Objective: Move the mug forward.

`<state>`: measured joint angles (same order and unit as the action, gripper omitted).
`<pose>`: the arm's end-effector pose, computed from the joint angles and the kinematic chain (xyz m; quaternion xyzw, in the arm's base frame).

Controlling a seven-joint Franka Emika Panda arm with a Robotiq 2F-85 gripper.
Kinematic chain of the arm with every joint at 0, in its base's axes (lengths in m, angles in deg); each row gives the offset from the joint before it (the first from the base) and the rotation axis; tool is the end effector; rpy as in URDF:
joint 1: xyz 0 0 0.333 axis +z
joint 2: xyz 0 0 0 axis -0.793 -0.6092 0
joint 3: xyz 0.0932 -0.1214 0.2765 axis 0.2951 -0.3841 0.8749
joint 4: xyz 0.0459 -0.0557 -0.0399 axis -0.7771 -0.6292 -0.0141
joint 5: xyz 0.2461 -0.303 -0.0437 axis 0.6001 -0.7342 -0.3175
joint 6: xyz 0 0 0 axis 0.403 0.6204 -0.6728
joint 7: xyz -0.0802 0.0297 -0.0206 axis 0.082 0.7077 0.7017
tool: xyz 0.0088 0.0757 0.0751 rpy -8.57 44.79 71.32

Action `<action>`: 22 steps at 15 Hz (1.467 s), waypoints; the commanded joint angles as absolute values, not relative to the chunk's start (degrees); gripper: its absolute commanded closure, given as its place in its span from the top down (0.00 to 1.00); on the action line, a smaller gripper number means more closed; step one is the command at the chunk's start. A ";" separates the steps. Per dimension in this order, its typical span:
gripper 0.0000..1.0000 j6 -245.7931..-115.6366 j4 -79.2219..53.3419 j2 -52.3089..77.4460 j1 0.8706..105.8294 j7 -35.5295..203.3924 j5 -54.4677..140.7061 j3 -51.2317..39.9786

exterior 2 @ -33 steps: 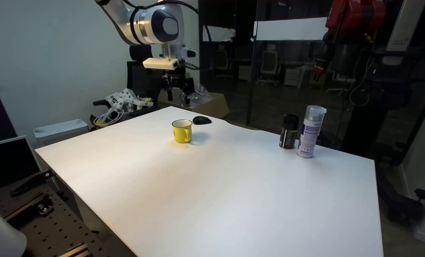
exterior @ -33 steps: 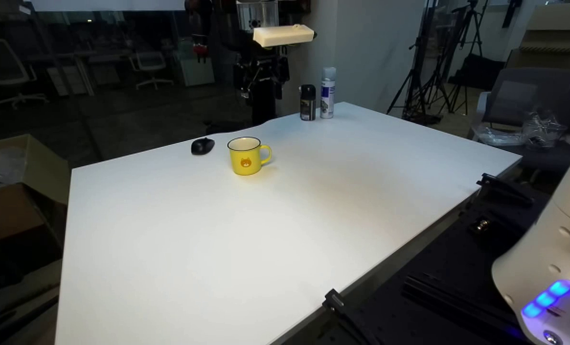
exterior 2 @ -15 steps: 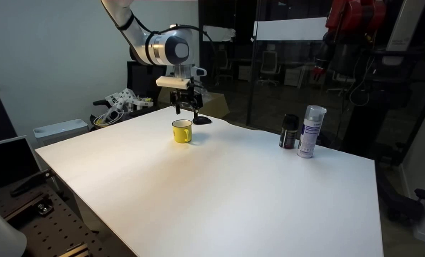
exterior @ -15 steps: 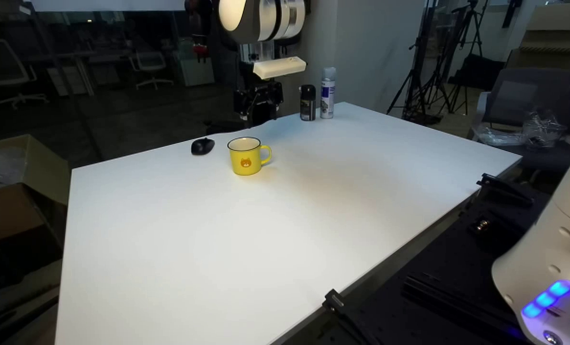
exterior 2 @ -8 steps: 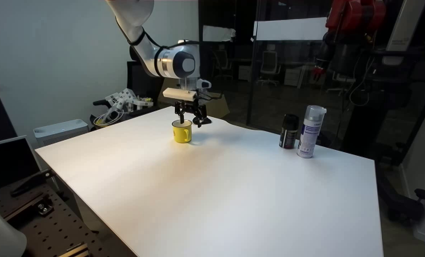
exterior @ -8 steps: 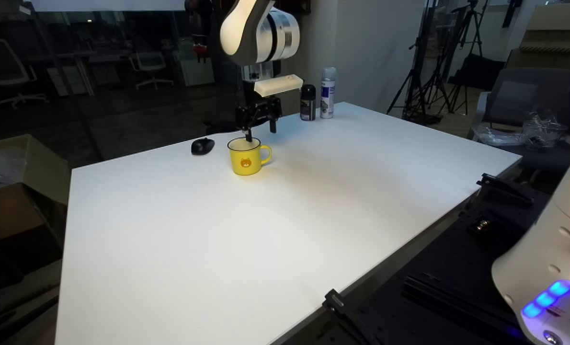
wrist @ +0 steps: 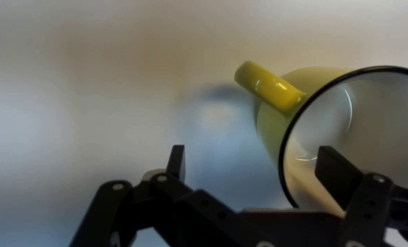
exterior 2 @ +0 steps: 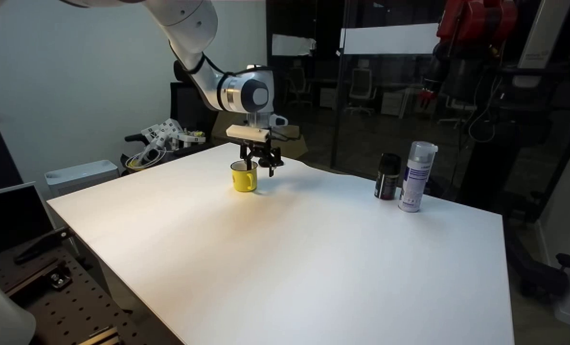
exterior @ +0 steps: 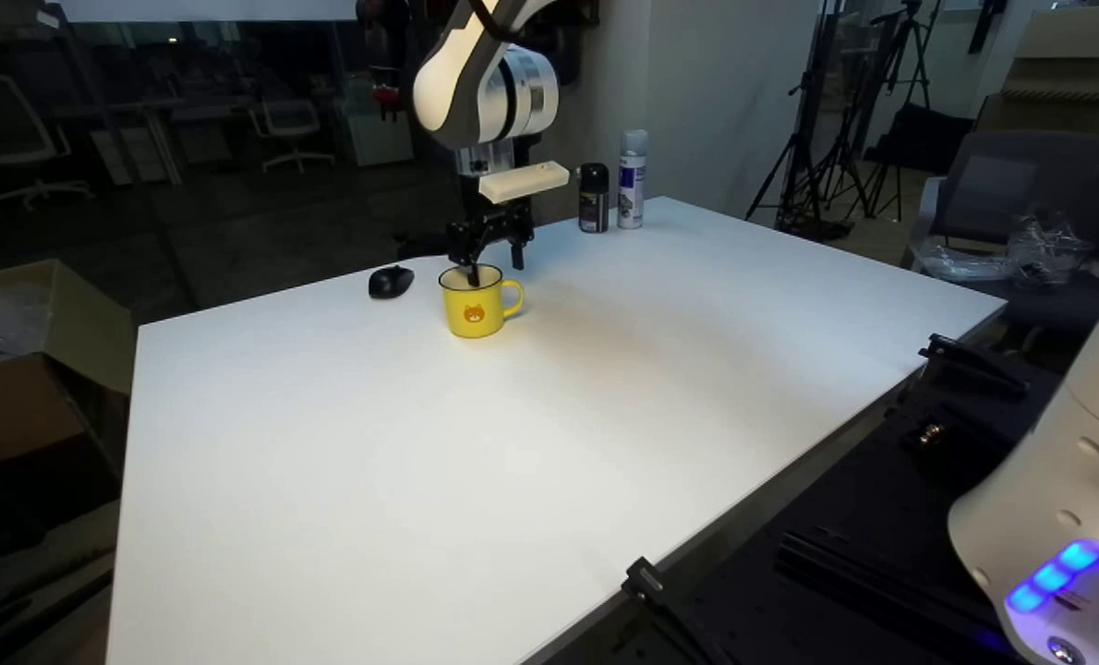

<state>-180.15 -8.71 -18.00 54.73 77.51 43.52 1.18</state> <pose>0.6998 0.0569 0.1656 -0.9976 -0.0682 0.0100 0.0022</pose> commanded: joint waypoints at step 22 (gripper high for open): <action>0.03 -174.47 -2.75 -20.35 56.23 77.82 43.76 0.93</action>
